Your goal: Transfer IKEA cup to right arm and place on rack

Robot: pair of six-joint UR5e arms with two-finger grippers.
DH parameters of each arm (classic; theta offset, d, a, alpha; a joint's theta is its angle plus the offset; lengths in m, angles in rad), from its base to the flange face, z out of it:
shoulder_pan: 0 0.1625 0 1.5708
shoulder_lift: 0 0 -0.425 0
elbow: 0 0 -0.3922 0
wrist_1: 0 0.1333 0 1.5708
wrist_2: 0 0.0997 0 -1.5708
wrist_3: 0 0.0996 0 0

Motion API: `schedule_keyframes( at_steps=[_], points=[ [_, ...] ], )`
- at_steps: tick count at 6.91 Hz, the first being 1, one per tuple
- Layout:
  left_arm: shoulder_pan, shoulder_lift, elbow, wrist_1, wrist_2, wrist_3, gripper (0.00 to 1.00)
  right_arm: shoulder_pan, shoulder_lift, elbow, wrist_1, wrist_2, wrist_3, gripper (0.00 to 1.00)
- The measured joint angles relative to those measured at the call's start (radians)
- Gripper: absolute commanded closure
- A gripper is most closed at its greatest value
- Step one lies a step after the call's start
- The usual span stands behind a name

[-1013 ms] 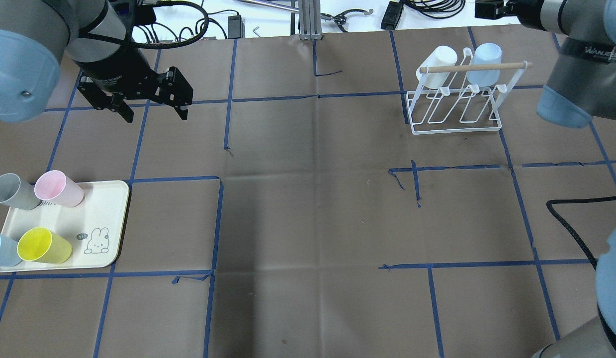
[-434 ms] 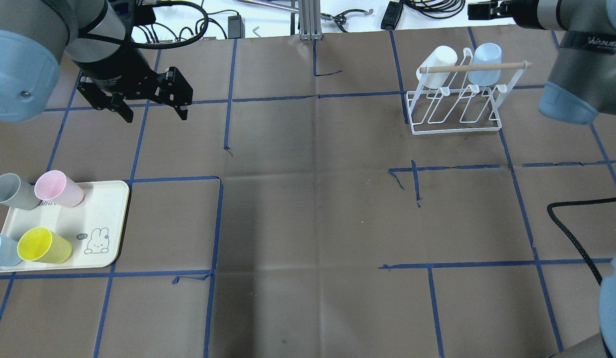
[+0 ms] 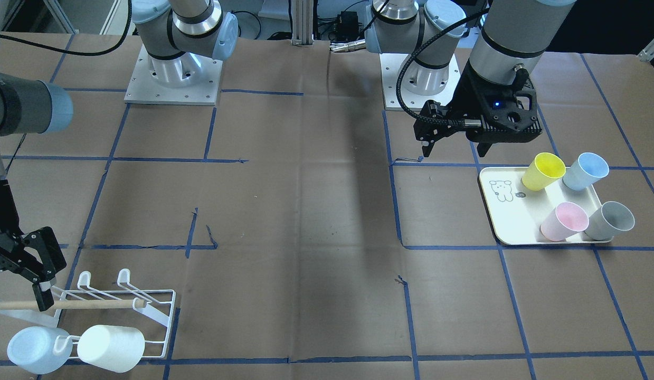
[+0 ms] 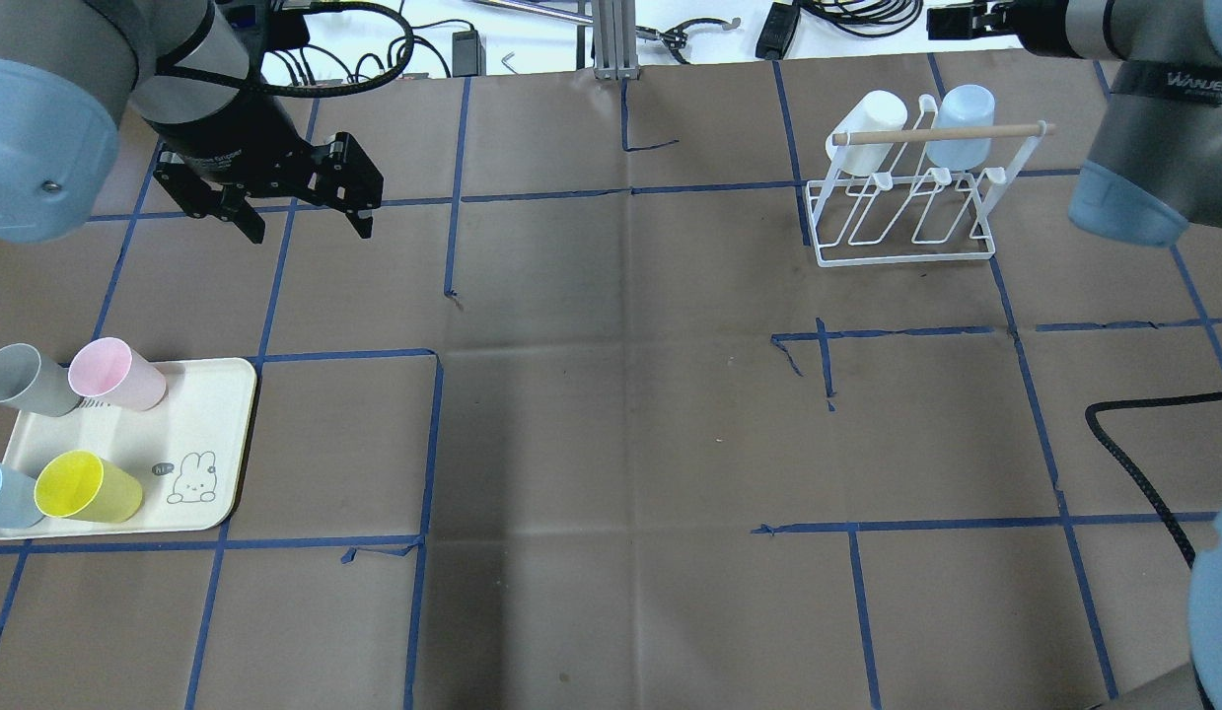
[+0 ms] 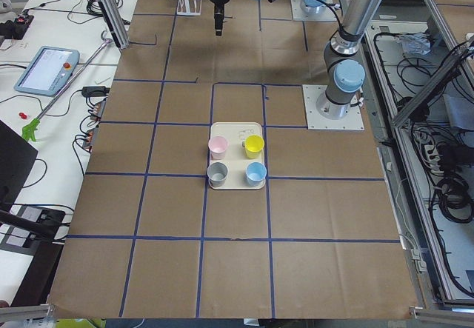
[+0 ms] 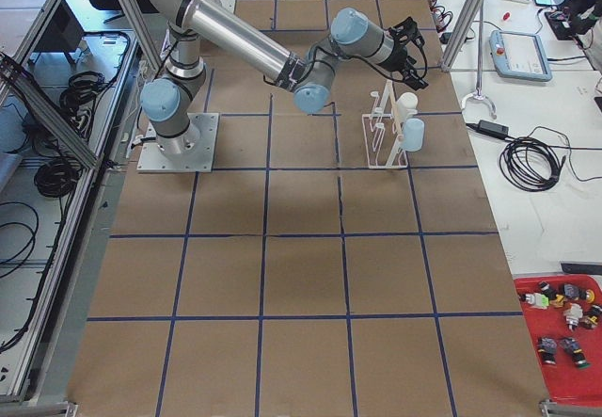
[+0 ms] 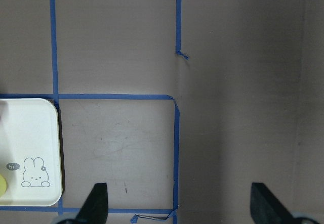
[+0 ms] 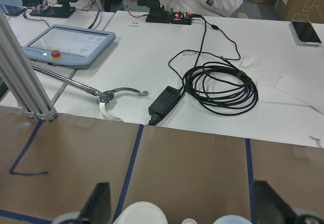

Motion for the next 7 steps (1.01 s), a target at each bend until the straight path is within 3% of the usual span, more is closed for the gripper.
schedule_keyframes(
  at_steps=[3,7],
  points=[
    [-0.001,0.000,0.000,0.000,0.000,0.000,0.00,0.058,-0.085,-0.004,0.280,-0.097,0.051,0.00],
    [-0.001,0.000,0.000,0.000,0.000,0.000,0.00,0.067,-0.098,-0.005,0.320,-0.110,0.063,0.00]
  ],
)
